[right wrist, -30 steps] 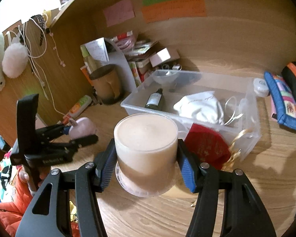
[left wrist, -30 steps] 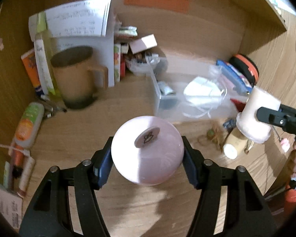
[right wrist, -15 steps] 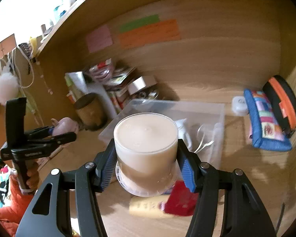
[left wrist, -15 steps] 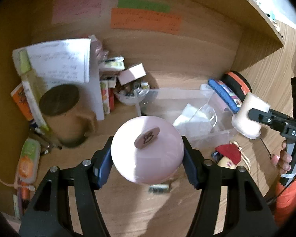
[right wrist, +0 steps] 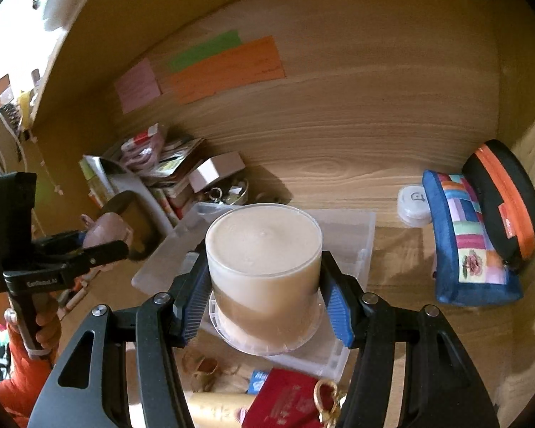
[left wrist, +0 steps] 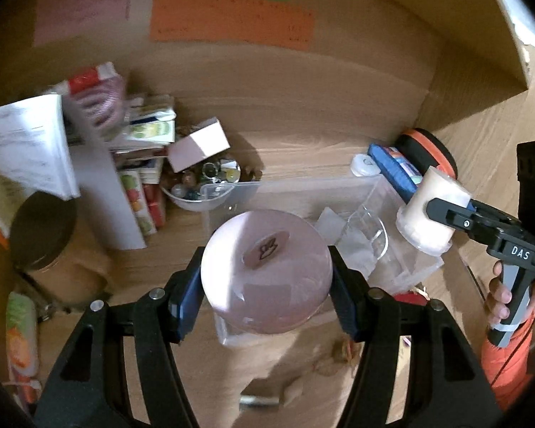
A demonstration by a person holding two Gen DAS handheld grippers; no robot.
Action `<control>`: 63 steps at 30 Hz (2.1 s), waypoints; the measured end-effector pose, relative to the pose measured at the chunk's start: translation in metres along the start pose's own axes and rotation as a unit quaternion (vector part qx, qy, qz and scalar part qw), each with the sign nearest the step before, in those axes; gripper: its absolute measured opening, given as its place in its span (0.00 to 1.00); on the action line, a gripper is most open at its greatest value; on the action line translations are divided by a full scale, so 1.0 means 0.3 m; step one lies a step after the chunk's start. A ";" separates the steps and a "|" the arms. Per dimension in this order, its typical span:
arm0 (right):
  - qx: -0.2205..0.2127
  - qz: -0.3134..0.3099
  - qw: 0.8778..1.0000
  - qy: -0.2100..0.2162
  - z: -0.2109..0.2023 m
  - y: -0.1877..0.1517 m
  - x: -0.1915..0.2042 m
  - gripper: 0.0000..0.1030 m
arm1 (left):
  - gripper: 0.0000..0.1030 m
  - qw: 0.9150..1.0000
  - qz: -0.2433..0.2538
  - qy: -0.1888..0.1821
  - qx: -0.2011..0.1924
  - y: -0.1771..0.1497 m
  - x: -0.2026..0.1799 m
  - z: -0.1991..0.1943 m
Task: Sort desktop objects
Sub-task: 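Carry the pink jar and white candle jar with both grippers over the bin, then release the pink jar from the left gripper while the right releases the candle into the bin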
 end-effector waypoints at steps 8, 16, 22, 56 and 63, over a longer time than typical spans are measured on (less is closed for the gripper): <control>0.025 0.009 1.000 -0.009 0.115 0.024 -0.055 0.53 | 0.61 0.999 0.018 -0.005 0.028 0.047 -0.060 0.142; 0.057 -0.006 0.998 -0.036 0.215 -0.012 -0.085 0.53 | 0.61 0.998 0.033 0.014 0.051 0.048 -0.088 0.269; 0.074 -0.016 0.996 -0.048 0.252 -0.043 -0.086 0.53 | 0.61 0.997 0.045 0.025 0.058 0.037 -0.107 0.314; 0.049 -0.102 0.986 -0.120 0.219 -0.043 -0.053 0.72 | 0.78 0.992 0.099 0.074 0.037 0.004 -0.159 0.308; 0.027 -0.100 0.988 -0.112 0.139 0.005 -0.034 0.79 | 0.88 0.993 0.088 0.076 0.020 0.022 -0.141 0.225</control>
Point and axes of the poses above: each gripper's, at about its wrist camera, not at the fingertips, and z roughly the way its jaws point, x to its left, y to its top, the point moved 6 cm from there along z, roughly the way its jaws point, and after that the axes turned 8 degrees about y, right-handed, at the moved point
